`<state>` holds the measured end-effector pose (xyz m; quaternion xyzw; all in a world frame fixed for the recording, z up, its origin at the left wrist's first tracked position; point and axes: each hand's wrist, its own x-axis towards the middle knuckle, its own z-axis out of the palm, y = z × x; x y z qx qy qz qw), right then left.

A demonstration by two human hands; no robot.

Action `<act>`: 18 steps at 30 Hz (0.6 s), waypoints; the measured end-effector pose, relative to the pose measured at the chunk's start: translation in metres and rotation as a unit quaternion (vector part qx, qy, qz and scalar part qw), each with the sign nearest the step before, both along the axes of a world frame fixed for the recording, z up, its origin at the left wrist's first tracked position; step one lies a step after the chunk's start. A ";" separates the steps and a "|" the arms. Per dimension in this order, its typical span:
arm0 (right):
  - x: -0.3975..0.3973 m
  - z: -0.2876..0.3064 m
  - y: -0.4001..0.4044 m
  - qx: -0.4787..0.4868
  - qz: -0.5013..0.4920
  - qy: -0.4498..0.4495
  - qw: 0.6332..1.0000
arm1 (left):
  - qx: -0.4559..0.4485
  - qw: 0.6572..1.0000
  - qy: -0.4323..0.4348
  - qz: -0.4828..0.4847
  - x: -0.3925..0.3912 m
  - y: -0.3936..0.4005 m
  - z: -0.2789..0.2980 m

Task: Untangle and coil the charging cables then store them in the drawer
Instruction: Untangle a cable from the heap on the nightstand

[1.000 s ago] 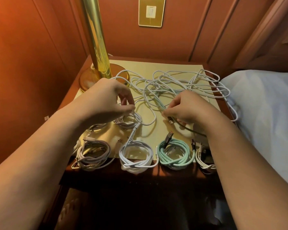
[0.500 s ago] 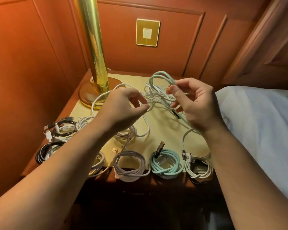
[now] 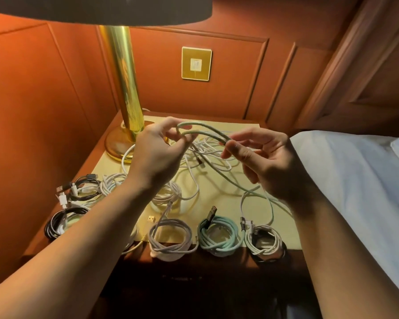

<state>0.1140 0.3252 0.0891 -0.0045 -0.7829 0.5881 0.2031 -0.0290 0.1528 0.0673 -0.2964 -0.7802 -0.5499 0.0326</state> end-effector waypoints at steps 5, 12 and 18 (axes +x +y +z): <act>0.001 -0.004 0.007 0.068 -0.042 -0.103 0.991 | 0.114 0.993 -0.038 0.001 -0.004 -0.005 0.006; -0.002 -0.016 0.021 0.051 -0.140 -0.070 0.986 | 0.100 0.993 -0.064 0.017 -0.015 -0.016 0.008; 0.001 0.000 0.021 -0.140 -0.176 0.073 0.972 | 0.107 0.978 -0.169 -0.057 -0.015 -0.019 0.014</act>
